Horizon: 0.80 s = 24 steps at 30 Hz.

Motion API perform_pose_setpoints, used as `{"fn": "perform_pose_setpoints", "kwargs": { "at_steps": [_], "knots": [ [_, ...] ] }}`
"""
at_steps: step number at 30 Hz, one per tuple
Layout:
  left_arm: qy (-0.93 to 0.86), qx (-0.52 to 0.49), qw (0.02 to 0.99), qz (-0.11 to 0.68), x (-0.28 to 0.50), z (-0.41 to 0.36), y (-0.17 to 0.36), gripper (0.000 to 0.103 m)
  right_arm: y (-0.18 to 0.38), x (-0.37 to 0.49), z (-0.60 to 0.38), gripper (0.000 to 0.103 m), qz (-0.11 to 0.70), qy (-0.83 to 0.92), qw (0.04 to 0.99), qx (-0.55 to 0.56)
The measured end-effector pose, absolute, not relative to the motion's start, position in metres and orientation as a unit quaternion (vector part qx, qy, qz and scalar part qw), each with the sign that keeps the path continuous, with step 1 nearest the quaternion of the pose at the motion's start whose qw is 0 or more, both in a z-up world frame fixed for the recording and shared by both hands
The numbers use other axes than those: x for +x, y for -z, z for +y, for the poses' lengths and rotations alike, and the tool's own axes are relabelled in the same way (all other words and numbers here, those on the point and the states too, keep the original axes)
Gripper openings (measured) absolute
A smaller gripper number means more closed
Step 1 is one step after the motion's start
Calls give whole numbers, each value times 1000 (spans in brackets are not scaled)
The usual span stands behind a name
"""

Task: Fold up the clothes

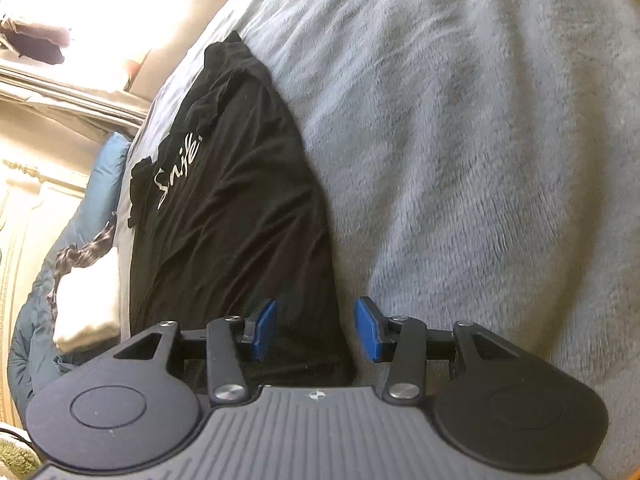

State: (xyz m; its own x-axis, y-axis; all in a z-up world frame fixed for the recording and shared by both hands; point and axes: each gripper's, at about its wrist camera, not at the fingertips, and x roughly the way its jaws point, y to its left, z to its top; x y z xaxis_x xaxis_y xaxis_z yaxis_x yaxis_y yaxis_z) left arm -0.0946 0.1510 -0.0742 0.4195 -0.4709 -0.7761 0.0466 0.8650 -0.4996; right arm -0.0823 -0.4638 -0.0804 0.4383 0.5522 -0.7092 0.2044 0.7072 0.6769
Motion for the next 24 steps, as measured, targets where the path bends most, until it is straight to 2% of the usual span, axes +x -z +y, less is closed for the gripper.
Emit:
{"fn": "perform_pose_setpoints", "kwargs": {
  "at_steps": [5, 7, 8, 9, 12, 16, 19, 24],
  "knots": [
    [167, -240, 809, 510, -91, 146, 87, 20, 81, -86, -458, 43, 525, -113, 766, 353],
    [162, -241, 813, 506, -90, 145, 87, 18, 81, -86, -455, 28, 528, -104, 770, 341],
    [160, -240, 815, 503, -89, 144, 87, 9, 81, -85, -451, 21, 532, -97, 775, 328],
    [157, -233, 819, 501, -89, 142, 85, 4, 79, -85, -447, 5, 535, -98, 780, 310],
    [158, -249, 822, 487, -91, 148, 71, 2, 64, -88, -436, 2, 529, -122, 801, 253],
    [169, -296, 810, 477, -92, 173, 41, 2, 27, -97, -453, 1, 484, -153, 820, 263],
    [171, -289, 806, 487, -93, 180, 29, 2, 11, -102, -460, 1, 486, -173, 816, 262],
    [169, -240, 802, 520, -87, 172, 45, 2, 39, -98, -461, 1, 523, -156, 798, 257]
  ]
}}
